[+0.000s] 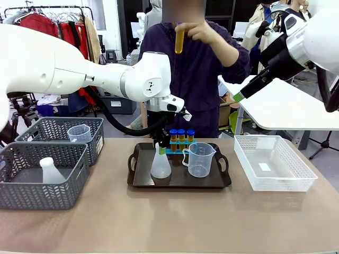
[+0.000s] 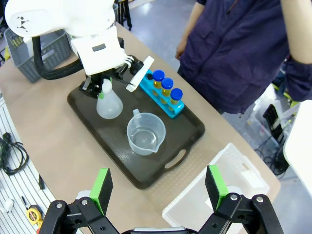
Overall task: Prepare the laboratory tools.
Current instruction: Pick up one Small flask and place it on the Handle tray.
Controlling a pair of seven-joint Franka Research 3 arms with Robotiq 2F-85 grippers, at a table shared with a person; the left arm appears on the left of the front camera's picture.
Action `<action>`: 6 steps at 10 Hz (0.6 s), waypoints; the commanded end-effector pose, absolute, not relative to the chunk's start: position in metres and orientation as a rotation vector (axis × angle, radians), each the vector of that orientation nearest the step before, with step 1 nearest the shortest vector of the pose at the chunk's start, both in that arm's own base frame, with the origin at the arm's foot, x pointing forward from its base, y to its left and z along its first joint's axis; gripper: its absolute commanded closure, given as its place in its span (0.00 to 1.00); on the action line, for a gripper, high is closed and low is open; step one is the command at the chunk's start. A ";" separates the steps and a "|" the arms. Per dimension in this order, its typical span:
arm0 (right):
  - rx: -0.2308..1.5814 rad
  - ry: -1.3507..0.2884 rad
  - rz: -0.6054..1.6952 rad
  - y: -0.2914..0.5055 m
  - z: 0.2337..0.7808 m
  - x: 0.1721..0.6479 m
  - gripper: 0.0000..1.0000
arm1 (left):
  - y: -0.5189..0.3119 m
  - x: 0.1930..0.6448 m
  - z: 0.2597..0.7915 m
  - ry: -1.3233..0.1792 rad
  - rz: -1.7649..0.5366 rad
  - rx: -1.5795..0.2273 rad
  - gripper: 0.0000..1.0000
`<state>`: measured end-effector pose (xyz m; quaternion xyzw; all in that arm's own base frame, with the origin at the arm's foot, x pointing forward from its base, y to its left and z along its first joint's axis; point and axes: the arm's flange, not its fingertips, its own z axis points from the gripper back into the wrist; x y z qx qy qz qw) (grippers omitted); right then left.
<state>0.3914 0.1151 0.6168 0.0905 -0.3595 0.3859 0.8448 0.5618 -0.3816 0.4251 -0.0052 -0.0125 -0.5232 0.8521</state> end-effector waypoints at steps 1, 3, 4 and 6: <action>0.206 -0.761 0.820 0.114 0.617 0.392 0.00 | -0.372 0.560 0.435 -0.044 -1.090 0.005 0.00; 0.206 -0.761 0.820 0.114 0.617 0.392 0.00 | -0.369 0.558 0.448 -0.071 -1.082 0.011 0.00; 0.206 -0.761 0.820 0.114 0.617 0.392 0.00 | -0.367 0.554 0.458 -0.089 -1.077 0.007 0.00; 0.206 -0.761 0.820 0.114 0.617 0.392 0.00 | -0.362 0.548 0.480 -0.124 -1.059 0.006 0.00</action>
